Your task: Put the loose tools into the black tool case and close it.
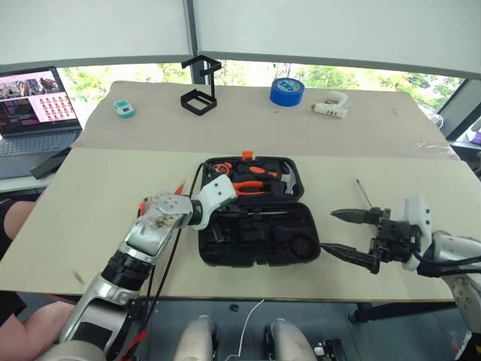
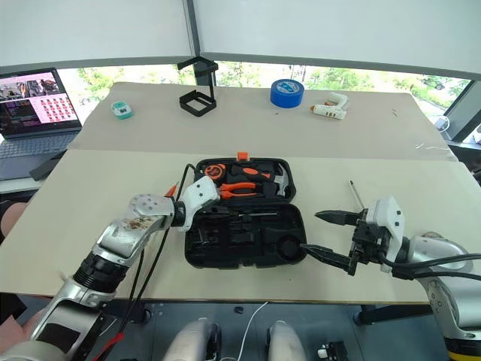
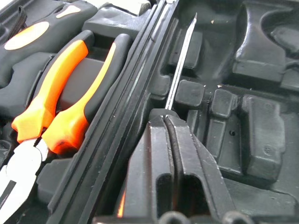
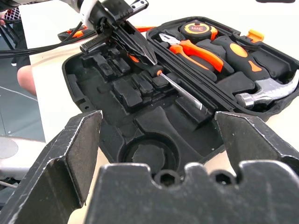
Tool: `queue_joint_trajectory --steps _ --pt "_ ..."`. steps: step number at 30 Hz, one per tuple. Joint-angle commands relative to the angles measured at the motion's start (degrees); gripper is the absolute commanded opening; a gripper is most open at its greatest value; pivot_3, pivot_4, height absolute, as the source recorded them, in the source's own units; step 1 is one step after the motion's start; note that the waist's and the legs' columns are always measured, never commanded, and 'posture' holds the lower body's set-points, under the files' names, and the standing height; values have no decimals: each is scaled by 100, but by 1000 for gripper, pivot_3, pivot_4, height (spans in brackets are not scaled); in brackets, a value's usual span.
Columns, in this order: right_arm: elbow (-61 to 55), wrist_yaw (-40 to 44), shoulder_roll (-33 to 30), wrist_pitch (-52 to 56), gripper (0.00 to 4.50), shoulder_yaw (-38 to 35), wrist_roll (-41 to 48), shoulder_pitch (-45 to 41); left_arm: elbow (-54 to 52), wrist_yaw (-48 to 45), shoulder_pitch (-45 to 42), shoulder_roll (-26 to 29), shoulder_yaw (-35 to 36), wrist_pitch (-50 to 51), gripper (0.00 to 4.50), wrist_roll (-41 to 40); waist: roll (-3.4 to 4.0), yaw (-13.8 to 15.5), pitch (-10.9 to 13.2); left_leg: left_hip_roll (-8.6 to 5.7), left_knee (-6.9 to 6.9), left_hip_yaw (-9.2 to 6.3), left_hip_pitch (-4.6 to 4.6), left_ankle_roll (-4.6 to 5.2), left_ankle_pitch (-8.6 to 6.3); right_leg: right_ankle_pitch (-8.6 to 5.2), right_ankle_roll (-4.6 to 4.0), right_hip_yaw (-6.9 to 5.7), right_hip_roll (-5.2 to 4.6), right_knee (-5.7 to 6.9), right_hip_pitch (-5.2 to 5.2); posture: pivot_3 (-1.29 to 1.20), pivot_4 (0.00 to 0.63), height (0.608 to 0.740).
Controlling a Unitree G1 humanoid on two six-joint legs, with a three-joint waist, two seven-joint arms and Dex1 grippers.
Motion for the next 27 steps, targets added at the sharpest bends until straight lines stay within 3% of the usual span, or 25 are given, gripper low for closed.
queue_joint_trajectory --steps 1,5,8,12,15,16,18,22,27 --pt "-208 -39 13 -31 4500 -231 89 32 133 -37 153 -57 -272 113 44 95 6 11 -3 0 0 1 2 0 0 0 0 2 -1 0 1 0 150 740" --pt "-251 -279 107 -17 4500 -420 99 136 111 89 217 -148 121 -384 44 -72 8 23 -5 0 0 0 14 1 -1 1 2 1 -2 -2 14 0 150 740" --pt "-165 -549 274 -115 4500 -861 57 383 -189 -111 381 -175 971 -812 721 -759 8 25 -5 2 0 0 6 2 -1 1 2 3 -4 -4 7 0 150 740" --pt "-44 -736 609 -477 4500 -1615 -144 1157 -611 -1102 1076 202 1986 -1656 2256 -1803 11 4 -6 7 -6 1 -16 1 -1 4 3 3 -2 -1 -19 0 150 740" --pt "3 -832 923 -808 4500 -1989 -313 1725 -910 -1587 1712 538 2537 -1953 3329 -2289 19 -40 -10 12 -17 3 -7 2 -2 -2 -4 4 -3 -5 -14 0 150 740" --pt "92 -882 1087 -974 4500 -2130 -407 1971 -992 -1883 2037 681 2799 -2209 3868 -2445 20 -50 -11 11 -17 5 -7 2 -2 -2 -4 6 -5 -5 -15 0 150 740" --pt "263 -862 1316 -1190 4500 -2326 -500 2389 -1197 -2204 2597 944 3135 -2522 4446 -2570 23 -57 -12 13 -20 9 5 3 -4 -3 -4 10 -7 -8 -7 0 150 740" --pt "624 -1306 1665 -1230 4500 -2478 -854 3017 -1362 -2170 3480 1141 3658 -2736 4446 -2657 31 -43 -16 16 -21 12 7 3 -5 -9 -13 11 -10 -19 -6 0 150 740" --pt "220 -1786 1513 -781 4500 -2420 -817 2822 -1480 -1983 3855 1101 3787 -2411 4446 -3069 48 -58 -23 19 -19 21 9 2 -5 -30 -51 16 -22 -22 -6 0 150 740"
